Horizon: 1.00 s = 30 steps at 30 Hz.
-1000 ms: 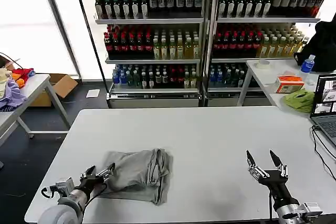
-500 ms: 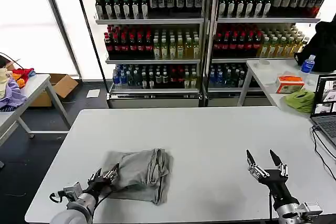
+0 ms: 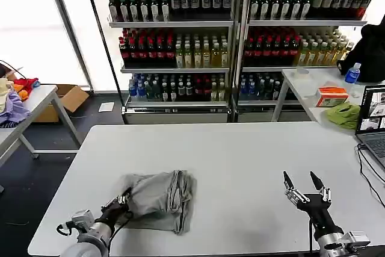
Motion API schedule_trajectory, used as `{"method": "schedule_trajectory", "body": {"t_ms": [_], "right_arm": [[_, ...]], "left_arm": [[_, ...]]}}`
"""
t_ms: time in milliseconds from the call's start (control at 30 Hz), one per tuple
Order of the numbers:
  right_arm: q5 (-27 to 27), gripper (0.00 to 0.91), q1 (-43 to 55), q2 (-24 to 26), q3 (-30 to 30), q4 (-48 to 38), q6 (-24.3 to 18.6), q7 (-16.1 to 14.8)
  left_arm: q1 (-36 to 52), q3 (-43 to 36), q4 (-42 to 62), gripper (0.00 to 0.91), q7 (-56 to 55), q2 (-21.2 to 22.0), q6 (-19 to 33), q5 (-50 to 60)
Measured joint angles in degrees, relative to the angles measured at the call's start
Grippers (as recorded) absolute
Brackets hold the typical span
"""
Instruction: Fold and organize the clothes.
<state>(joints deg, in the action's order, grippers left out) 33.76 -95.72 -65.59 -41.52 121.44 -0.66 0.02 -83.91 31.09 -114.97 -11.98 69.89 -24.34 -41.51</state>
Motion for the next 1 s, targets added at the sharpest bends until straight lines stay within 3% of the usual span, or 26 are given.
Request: {"method": "schedule_trajectory", "body": {"t_ms": [267,600,767,1000], "right_arm": [[0.4,0.907,0.7,0.3,0.3,-0.4,-0.1,0.1],[0.5,0.907,0.8,0.4,1.0,-0.6,-0.4,0.1],[0.5,0.907,0.6,0.4,1.0,-1.2,-1.0,0.0],[0.5,0.907,0.6,0.1,1.0,-1.8,-1.4,0.0]], "left_arm": [[-1.3,9.7,-0.5,0.02,2.8,-3.5,-1.6,-1.4],[-1.7,24.2,5.0,0.03,9.9,-13.9,-3.3,-2.1],[-1.7,27.7,5.5,0.02,11.1,-19.0,-4.7,-3.4],[-1.2,27.6,1.6,0.03,9.3,-21.2,-6.6,-5.7]]}}
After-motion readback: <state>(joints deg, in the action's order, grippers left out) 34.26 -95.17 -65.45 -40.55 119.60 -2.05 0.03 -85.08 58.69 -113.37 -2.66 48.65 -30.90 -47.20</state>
